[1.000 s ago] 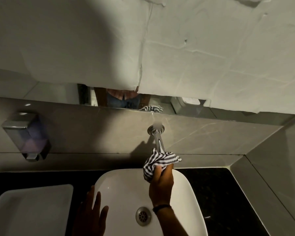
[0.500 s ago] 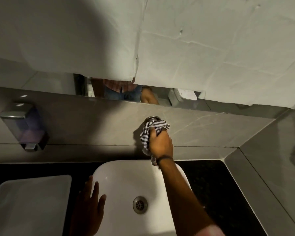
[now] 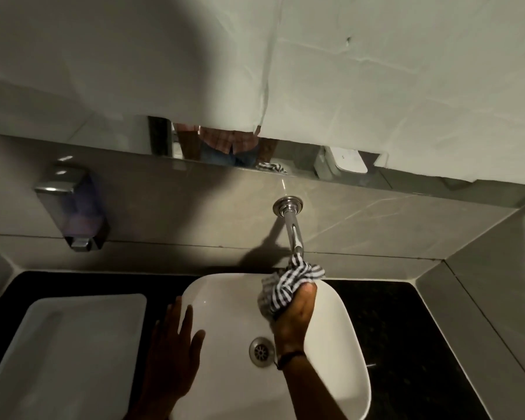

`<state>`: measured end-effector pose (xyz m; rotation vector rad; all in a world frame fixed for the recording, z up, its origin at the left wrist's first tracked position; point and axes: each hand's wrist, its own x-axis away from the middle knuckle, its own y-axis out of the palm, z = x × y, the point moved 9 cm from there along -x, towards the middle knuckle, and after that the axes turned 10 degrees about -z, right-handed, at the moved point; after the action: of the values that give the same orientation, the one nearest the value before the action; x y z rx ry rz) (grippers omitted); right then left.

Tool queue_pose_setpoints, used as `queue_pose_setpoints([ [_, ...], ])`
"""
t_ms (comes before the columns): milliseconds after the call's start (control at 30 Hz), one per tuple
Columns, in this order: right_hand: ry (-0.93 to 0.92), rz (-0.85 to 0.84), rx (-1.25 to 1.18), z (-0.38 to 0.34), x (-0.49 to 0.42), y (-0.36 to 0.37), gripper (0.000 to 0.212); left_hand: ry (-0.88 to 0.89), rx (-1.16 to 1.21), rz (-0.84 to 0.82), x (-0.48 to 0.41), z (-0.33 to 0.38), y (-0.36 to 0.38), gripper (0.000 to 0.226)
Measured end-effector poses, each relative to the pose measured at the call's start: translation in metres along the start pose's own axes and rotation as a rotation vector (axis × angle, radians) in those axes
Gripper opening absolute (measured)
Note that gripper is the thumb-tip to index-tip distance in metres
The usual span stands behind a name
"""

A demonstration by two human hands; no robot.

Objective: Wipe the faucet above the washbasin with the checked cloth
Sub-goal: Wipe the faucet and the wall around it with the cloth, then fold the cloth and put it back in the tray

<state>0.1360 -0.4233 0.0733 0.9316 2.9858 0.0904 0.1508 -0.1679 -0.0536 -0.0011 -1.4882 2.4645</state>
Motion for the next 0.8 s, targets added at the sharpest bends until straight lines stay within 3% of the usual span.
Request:
queue_pose_setpoints([
  [33,0.067,-0.05,-0.147,0.003,0.008,0.001,0.04,0.024,0.011,-0.004,0.0,0.007,-0.001,0.066],
  [133,0.527,-0.16,-0.591,0.037,0.054,0.011,0.07,0.069,0.105,0.026,0.007,0.022,-0.029,0.061],
  [200,0.679,-0.182,-0.692,0.048,0.074,0.002,0.08,-0.003,0.364,0.007,0.008,0.03,-0.052,0.07],
  [300,0.843,-0.301,-0.736,0.054,0.107,0.017,0.073,-0.421,1.043,-0.382,0.037,0.017,-0.035,0.096],
  [367,0.985,-0.345,-0.784,0.06,0.131,0.037,0.084,-0.507,1.335,-0.649,0.062,0.016,-0.025,0.104],
  [433,1.107,-0.424,-0.779,0.062,0.152,0.063,0.095,-0.492,1.409,-0.74,0.083,0.006,-0.033,0.091],
  [533,1.178,-0.569,-0.658,0.07,0.171,0.093,0.102,-0.428,1.301,-0.624,0.107,-0.031,-0.051,0.053],
  [600,1.217,-0.651,-0.567,0.082,0.182,0.114,0.107,-0.417,1.249,-0.479,0.117,-0.065,-0.059,0.042],
  [667,1.295,-0.718,-0.623,0.085,0.198,0.141,0.107,-0.443,1.238,-0.28,0.124,-0.102,-0.07,0.033],
  [733,1.188,-0.762,-0.475,0.104,0.2,0.16,0.079,-0.446,1.227,-0.103,0.131,-0.132,-0.081,0.028],
  [800,0.88,-0.715,-0.122,0.124,0.18,0.16,0.042,-0.435,1.199,0.026,0.135,-0.156,-0.094,0.042],
])
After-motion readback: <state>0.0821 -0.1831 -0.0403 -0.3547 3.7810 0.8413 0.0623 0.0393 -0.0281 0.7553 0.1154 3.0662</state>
